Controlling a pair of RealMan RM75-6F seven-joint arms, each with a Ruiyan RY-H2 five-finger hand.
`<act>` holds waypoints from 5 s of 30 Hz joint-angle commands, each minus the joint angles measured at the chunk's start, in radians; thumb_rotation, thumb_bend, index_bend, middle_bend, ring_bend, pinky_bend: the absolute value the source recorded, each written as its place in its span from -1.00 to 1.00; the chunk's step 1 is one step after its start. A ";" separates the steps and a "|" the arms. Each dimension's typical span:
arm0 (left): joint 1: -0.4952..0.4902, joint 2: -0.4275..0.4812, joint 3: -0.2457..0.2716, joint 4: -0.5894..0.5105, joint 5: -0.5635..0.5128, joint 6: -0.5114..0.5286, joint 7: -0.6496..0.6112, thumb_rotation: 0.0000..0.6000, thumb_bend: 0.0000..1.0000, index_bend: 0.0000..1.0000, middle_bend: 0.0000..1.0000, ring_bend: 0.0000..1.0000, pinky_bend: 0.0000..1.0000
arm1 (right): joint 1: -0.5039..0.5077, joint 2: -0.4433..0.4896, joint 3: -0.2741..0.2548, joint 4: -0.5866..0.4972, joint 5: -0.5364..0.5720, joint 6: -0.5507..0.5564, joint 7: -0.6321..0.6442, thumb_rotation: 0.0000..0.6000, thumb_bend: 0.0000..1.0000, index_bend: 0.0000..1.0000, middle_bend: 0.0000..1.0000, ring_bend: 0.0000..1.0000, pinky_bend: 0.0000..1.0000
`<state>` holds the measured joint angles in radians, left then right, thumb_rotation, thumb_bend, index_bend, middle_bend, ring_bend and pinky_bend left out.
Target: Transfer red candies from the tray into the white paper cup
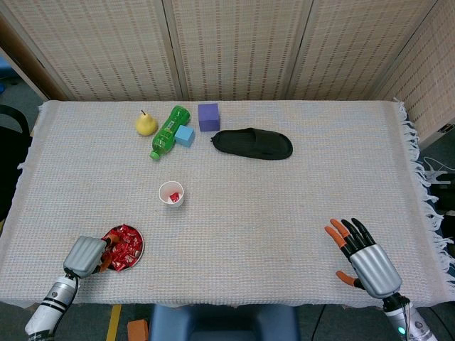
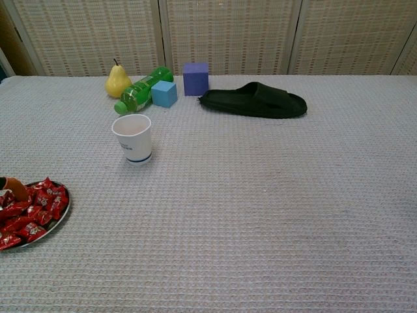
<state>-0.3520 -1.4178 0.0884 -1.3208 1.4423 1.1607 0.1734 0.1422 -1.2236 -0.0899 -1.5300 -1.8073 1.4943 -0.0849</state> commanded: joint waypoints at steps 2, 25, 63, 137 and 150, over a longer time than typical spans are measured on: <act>-0.001 -0.007 -0.004 0.010 0.006 -0.004 -0.005 1.00 -0.25 -0.23 1.00 1.00 1.00 | 0.001 0.003 0.000 -0.005 0.004 -0.008 -0.010 1.00 -1.00 -1.00 -1.00 -1.00 -1.00; -0.007 -0.037 -0.009 0.037 0.050 -0.026 -0.027 1.00 -0.05 0.06 1.00 1.00 1.00 | 0.007 0.015 0.001 -0.026 0.034 -0.049 -0.032 1.00 -1.00 -1.00 -1.00 -1.00 -1.00; -0.181 0.107 -0.198 -0.273 0.021 -0.097 0.096 1.00 0.06 0.17 1.00 1.00 1.00 | 0.016 0.015 0.033 -0.028 0.105 -0.084 -0.035 1.00 -1.00 -1.00 -1.00 -1.00 -1.00; -0.137 0.094 0.030 -0.182 0.000 -0.057 -0.060 1.00 -0.23 -0.72 1.00 1.00 1.00 | 0.027 0.009 0.031 -0.034 0.130 -0.121 -0.059 1.00 -1.00 -1.00 -1.00 -1.00 -1.00; -0.118 0.032 -0.001 -0.082 -0.012 -0.077 -0.049 1.00 -0.23 -0.46 1.00 1.00 1.00 | 0.023 0.006 0.031 -0.031 0.125 -0.108 -0.063 1.00 -1.00 -1.00 -1.00 -1.00 -1.00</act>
<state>-0.4713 -1.3814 0.0899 -1.4083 1.4301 1.0861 0.1265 0.1646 -1.2174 -0.0583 -1.5611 -1.6823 1.3869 -0.1480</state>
